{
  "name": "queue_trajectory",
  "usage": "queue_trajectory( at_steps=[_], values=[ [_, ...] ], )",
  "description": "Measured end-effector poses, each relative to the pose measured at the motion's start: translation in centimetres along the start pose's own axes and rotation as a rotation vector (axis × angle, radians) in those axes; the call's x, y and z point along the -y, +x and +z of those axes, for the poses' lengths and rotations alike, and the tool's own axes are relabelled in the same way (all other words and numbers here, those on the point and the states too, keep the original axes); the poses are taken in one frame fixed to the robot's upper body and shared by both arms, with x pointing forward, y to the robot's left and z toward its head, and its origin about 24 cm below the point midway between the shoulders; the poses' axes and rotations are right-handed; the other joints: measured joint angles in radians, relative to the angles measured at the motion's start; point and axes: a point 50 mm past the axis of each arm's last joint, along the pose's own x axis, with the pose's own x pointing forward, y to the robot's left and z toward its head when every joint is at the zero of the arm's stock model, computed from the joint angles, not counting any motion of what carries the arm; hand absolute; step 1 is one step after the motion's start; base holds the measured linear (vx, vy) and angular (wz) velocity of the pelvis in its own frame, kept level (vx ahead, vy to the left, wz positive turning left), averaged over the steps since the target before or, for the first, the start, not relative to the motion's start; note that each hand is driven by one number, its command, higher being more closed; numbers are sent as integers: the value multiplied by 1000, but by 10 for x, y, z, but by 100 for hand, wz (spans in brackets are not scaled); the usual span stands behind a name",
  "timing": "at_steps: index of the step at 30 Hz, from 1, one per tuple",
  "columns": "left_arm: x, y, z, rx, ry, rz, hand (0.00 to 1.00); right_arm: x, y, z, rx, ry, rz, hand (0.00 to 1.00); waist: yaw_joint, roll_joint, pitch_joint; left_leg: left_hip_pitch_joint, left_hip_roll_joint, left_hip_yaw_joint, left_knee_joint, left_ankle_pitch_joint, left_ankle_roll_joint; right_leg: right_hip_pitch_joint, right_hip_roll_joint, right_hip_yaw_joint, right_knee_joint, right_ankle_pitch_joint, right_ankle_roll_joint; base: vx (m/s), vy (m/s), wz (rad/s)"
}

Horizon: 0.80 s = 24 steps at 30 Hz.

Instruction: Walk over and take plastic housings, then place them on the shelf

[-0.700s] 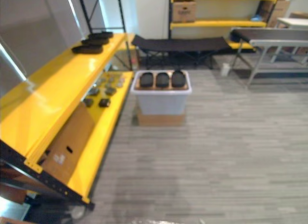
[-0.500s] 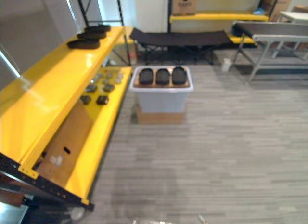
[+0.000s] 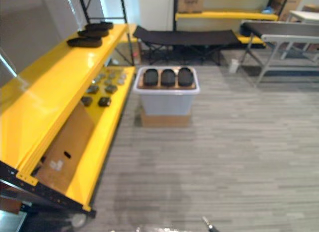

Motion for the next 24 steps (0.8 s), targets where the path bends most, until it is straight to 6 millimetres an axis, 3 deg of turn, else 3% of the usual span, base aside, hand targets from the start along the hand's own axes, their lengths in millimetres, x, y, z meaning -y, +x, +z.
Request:
queue_trajectory(
  at_steps=[3,9,11,14,16,19,24],
  values=[
    [2,0,-1,-2,0,-4,0,2,0,1,3,-5,-3,0,-2,8,0,0,-4,-1,-1,4,6,1,-5,-8,1,0,1,-106,17,5],
    [2,0,3,19,20,-6,0,-6,2,5,3,-49,21,0,1,-7,-5,-68,-10,0,2,3,10,-71,-15,-12,1,-4,8,-64,35,0],
    [3,1,20,67,45,-8,0,-15,4,15,26,-55,44,0,0,-16,17,-174,-7,1,72,-8,21,-153,-22,-12,25,15,10,61,25,4],
    [7,1,44,130,82,-17,0,-29,7,32,65,-72,77,0,3,-40,98,-247,3,0,163,-38,26,-186,-25,-10,32,33,2,33,7,3],
    [12,1,55,161,97,-23,0,-35,8,41,87,-97,92,0,10,-45,110,-279,7,3,206,-62,24,-201,-25,-5,33,34,3,52,12,-5],
    [23,0,71,221,106,-46,0,-40,8,52,120,-141,109,0,26,-34,128,-305,18,15,275,-105,22,-206,-25,10,41,34,3,73,32,-11],
    [36,-3,90,299,134,-78,0,-55,8,62,155,-202,168,0,26,-28,165,-340,40,14,379,-150,14,-207,-20,14,64,34,3,18,15,-3]
  ],
)
